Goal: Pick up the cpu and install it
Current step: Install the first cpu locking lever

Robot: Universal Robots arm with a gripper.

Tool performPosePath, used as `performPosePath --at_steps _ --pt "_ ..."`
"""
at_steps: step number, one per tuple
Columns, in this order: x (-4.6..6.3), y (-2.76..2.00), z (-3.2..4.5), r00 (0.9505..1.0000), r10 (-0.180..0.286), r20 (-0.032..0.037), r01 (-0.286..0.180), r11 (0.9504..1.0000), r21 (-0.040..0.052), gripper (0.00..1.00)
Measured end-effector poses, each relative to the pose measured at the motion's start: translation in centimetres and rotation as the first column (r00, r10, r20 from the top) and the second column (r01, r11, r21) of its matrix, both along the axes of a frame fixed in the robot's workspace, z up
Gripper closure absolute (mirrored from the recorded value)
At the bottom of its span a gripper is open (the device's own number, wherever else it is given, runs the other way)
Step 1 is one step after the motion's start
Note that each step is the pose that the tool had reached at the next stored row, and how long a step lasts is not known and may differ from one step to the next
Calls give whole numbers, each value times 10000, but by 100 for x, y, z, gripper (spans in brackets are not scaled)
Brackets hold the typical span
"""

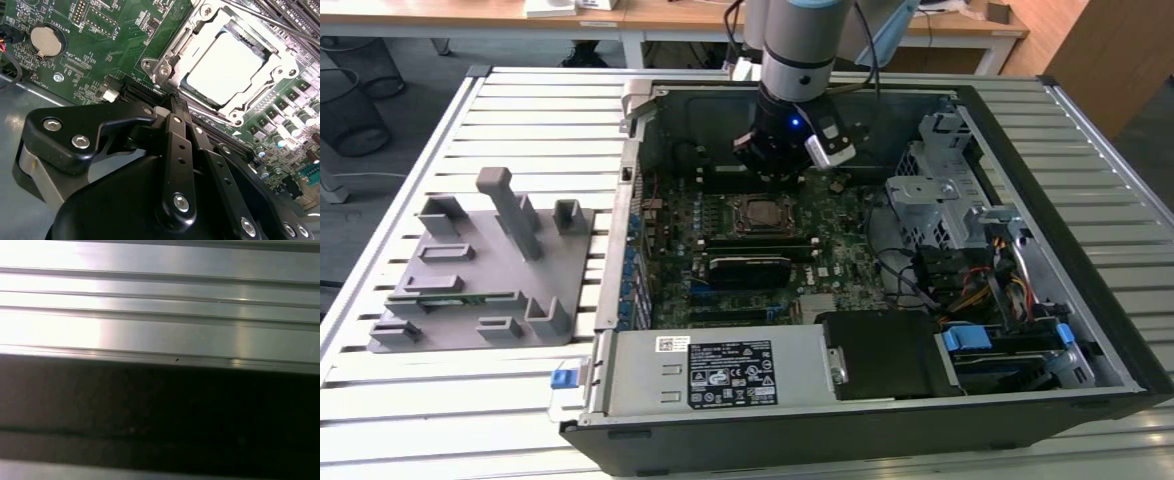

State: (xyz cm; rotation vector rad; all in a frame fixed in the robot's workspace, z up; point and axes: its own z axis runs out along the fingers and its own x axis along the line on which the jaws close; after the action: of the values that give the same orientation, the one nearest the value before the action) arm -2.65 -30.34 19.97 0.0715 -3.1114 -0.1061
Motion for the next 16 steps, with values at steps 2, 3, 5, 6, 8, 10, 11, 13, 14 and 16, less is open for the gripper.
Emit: performPosePath --at_steps 2,3,5,6,8,10,11,13,14,16 --pt "3 0 -2 10000 -1 -1 1 10000 -2 88" --pt "4 0 -3 10000 -1 -1 1 10000 -2 88" --pt "5 0 -4 10000 0 1 0 10000 1 88" --pt "6 0 -4 10000 1 1 -1 10000 0 88" --pt "6 0 -3 10000 2 2 -2 10000 3 88" --pt "5 0 4 10000 3 1 -3 10000 0 88" --pt "5 0 10 10000 3 0 -3 10000 -1 88" --pt "6 1 13 10000 3 2 -3 10000 2 88" --pt "6 0 13 10000 3 2 -3 10000 2 88" --pt "8 0 13 10000 3 1 -3 10000 0 88"
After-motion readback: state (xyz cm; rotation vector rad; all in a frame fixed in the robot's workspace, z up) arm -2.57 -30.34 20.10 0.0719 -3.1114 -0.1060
